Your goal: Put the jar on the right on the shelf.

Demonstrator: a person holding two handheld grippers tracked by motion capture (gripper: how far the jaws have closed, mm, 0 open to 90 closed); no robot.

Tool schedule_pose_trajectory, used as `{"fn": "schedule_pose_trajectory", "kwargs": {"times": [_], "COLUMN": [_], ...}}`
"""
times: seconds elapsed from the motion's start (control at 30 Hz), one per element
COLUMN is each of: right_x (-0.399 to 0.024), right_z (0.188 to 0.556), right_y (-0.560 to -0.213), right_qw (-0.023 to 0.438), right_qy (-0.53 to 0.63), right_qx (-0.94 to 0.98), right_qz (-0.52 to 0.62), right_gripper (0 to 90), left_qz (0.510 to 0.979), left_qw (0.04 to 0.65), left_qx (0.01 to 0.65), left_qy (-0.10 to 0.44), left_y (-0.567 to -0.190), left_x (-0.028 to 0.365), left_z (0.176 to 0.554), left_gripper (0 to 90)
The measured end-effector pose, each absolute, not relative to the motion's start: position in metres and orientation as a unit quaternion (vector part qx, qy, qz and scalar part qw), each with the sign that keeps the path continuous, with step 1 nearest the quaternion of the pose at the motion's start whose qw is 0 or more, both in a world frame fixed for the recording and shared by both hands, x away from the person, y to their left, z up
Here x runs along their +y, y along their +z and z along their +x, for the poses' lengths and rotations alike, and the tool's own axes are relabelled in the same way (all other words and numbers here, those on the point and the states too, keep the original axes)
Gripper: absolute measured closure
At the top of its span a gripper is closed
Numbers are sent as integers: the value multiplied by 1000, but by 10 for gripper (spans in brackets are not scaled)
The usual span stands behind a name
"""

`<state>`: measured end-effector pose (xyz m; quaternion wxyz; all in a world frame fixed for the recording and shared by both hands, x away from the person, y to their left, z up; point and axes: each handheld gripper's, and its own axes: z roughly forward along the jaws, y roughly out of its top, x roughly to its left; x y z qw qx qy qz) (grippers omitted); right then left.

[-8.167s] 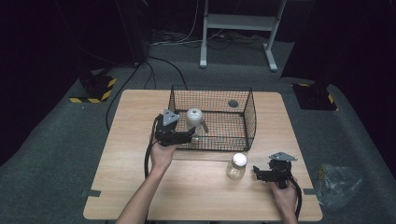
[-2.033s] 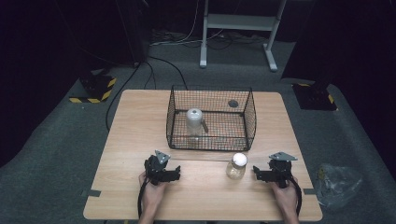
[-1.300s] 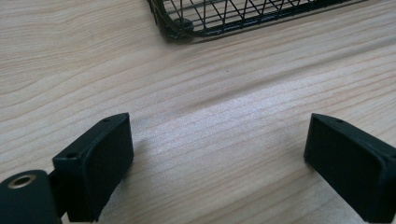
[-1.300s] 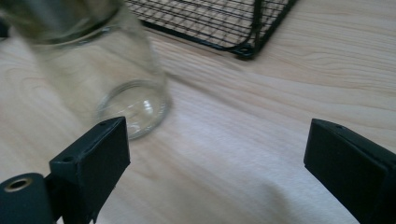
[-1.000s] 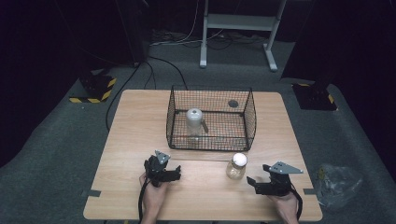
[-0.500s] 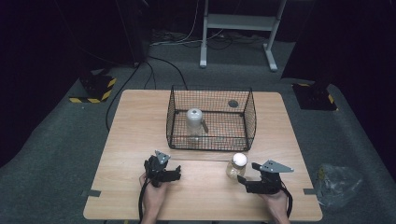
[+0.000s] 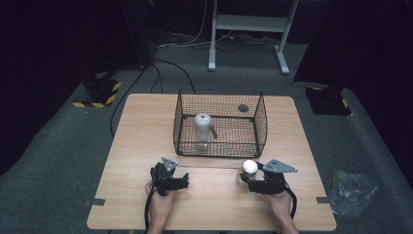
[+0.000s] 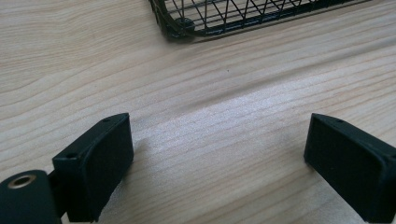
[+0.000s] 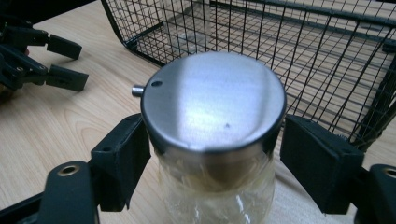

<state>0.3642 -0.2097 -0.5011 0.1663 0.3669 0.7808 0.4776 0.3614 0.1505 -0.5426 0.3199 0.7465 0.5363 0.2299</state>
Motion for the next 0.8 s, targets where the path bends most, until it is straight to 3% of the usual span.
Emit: {"fn": "schedule_pose_trajectory", "kwargs": {"times": [0.43, 0.8], "right_x": [-206, -205], "right_z": [363, 362], "right_y": [-497, -495], "right_qw": [193, 210], "right_qy": [489, 484], "right_qx": [776, 776], "right_qz": [350, 345], "right_gripper": [367, 394], "left_qz": [747, 746], "left_qw": [319, 320], "left_qx": [536, 537], "left_qy": [230, 230], "left_y": [-542, -543], "left_x": [151, 150], "left_z": [361, 361], "left_gripper": [82, 82]}}
